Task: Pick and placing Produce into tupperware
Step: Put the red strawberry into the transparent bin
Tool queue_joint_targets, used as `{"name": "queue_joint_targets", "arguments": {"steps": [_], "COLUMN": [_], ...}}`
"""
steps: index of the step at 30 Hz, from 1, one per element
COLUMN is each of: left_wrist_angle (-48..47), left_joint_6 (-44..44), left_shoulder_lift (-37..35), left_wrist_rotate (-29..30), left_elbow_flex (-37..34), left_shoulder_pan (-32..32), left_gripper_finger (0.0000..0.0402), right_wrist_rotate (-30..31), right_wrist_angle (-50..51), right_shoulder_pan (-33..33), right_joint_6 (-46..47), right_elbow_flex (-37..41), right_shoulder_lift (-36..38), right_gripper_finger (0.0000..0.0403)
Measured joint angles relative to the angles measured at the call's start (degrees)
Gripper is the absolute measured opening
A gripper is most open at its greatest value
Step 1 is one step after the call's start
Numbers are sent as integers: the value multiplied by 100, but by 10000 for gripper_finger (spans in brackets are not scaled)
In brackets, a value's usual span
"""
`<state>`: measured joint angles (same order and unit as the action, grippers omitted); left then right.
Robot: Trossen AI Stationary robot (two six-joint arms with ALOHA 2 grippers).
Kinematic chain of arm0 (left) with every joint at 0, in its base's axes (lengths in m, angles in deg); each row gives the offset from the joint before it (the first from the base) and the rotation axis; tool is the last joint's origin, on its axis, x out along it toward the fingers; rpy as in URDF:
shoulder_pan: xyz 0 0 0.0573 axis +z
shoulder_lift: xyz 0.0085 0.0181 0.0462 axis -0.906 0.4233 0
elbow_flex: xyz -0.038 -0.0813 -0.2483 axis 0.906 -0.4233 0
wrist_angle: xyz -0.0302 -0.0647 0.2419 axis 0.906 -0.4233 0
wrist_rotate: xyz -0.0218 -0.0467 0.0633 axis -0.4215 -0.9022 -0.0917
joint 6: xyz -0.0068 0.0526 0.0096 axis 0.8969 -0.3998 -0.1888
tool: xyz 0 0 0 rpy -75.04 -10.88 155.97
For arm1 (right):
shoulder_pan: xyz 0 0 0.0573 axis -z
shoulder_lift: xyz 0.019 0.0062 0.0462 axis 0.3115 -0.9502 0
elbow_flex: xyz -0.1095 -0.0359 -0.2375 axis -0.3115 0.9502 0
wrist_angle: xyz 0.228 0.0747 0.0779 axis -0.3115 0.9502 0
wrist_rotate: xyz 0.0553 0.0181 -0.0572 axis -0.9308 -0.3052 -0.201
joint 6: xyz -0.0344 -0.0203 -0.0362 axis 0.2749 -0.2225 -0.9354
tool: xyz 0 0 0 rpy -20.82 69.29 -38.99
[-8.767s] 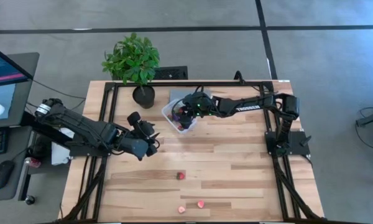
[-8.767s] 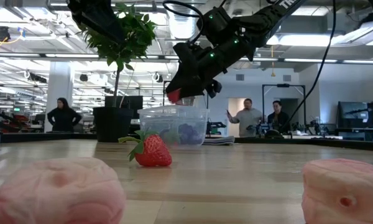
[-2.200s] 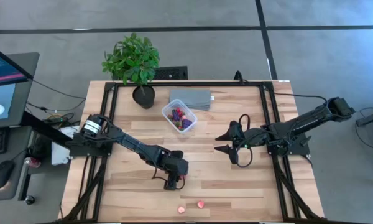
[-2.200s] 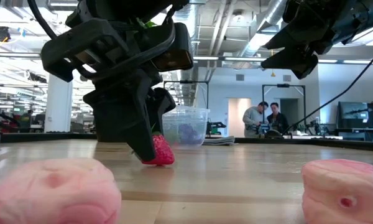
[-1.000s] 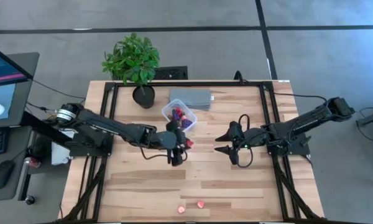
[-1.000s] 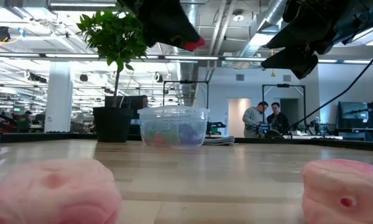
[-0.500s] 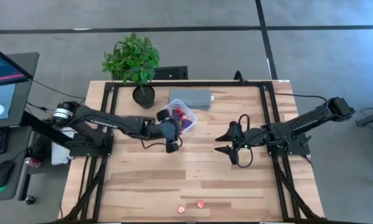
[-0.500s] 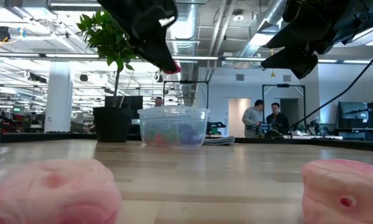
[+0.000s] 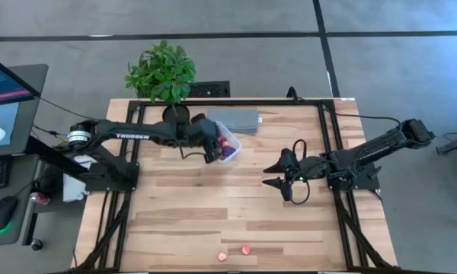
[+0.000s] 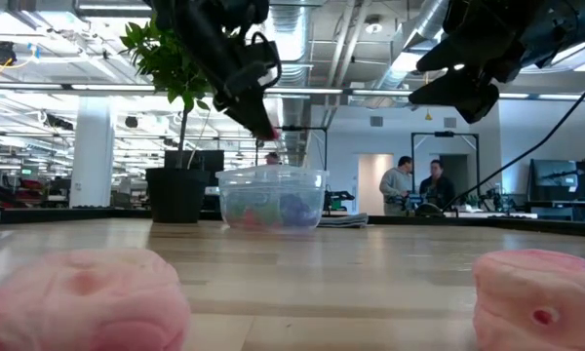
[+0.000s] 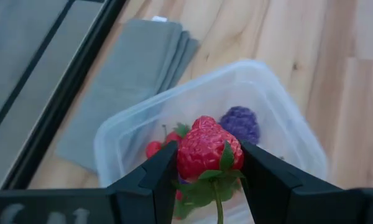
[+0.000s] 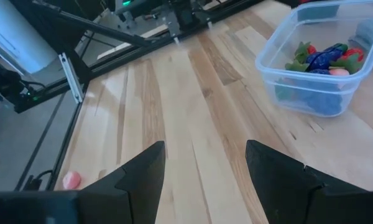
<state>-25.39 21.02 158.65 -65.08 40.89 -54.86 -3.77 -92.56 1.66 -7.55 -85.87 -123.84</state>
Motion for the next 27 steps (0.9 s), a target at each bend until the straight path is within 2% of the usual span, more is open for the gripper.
{"name": "queue_joint_targets", "arguments": {"steps": [11,16,27], "left_wrist_angle": [96,236,476], "left_joint_6": [-377,-567,-795], "left_shoulder_lift": [388,622,637], "left_wrist_rotate": [-776,-974,-1144], "left_elbow_flex": [2,0,0], "left_shoulder_pan": [703,772,792], "left_gripper_finger": [142,142,142], "right_wrist_rotate": [472,640,918], "right_wrist_angle": [-174,-238,-275], "right_shoulder_pan": [13,57,87], "right_joint_6": [241,426,846], "right_elbow_flex": [-2,-2,-4], "right_shoulder_lift": [-4,-4,-4], "right_gripper_finger": [248,248,248]}}
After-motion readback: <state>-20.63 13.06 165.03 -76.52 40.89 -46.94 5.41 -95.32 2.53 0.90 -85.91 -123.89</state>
